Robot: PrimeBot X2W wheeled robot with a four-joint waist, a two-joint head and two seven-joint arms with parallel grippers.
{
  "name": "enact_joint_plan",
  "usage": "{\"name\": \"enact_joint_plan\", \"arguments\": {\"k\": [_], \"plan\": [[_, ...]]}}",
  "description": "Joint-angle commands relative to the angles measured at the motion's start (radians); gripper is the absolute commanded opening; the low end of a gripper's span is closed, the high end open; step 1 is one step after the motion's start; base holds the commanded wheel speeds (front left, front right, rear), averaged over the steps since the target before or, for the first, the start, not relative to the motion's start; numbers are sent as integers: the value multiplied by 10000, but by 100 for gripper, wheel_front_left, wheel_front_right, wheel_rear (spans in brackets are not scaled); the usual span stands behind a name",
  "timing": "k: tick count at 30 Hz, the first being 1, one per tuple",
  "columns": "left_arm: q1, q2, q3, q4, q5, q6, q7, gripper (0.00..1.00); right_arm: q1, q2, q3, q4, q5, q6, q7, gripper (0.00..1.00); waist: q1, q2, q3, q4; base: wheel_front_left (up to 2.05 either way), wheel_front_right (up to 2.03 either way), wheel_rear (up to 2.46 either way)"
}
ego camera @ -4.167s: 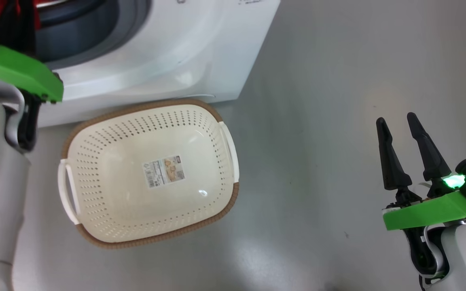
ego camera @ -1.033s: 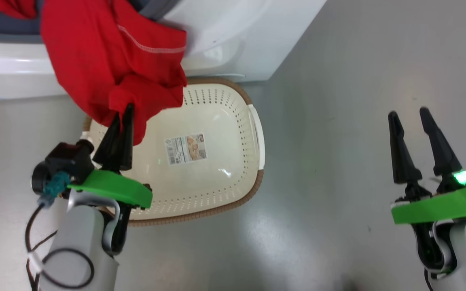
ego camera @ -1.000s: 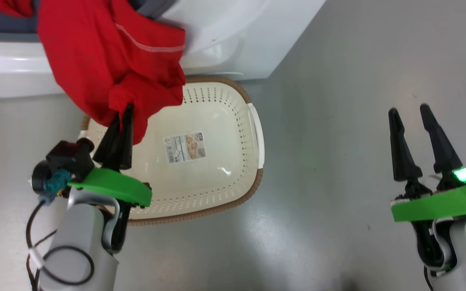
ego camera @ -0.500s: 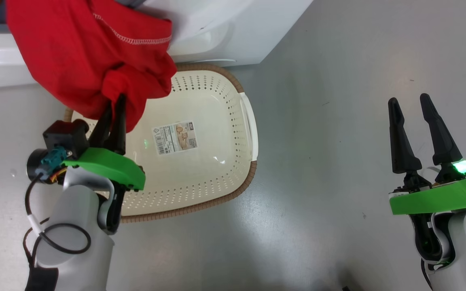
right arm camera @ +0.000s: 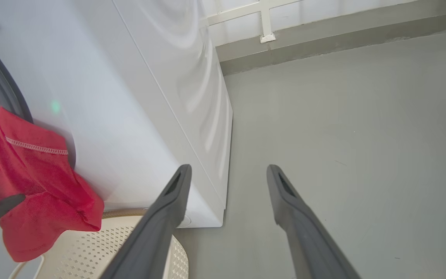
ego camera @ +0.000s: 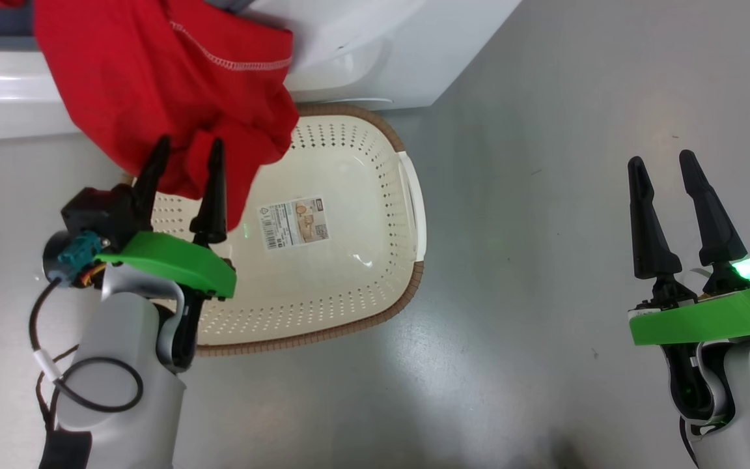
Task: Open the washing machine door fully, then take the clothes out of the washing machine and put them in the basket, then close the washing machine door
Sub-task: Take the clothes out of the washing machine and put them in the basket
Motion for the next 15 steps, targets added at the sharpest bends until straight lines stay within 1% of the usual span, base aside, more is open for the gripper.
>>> {"name": "enact_joint_plan", "arguments": {"k": [1,10,15], "plan": [[326,205,238,-364,-50,-52,-49,100,77,-121,121,-216,-95,65,-65,100,0,0,-46,49,0,0,0],[1058,197,369,-1695,-153,-52,-49,100,159,-192,105,-203,-99,65,-65,100,0,0,-234,231,0,0,0],[1591,196,651,-2443,-205,-52,-49,100,234,-243,88,-209,-107,65,-65,100,0,0,-352,314,0,0,0]]}}
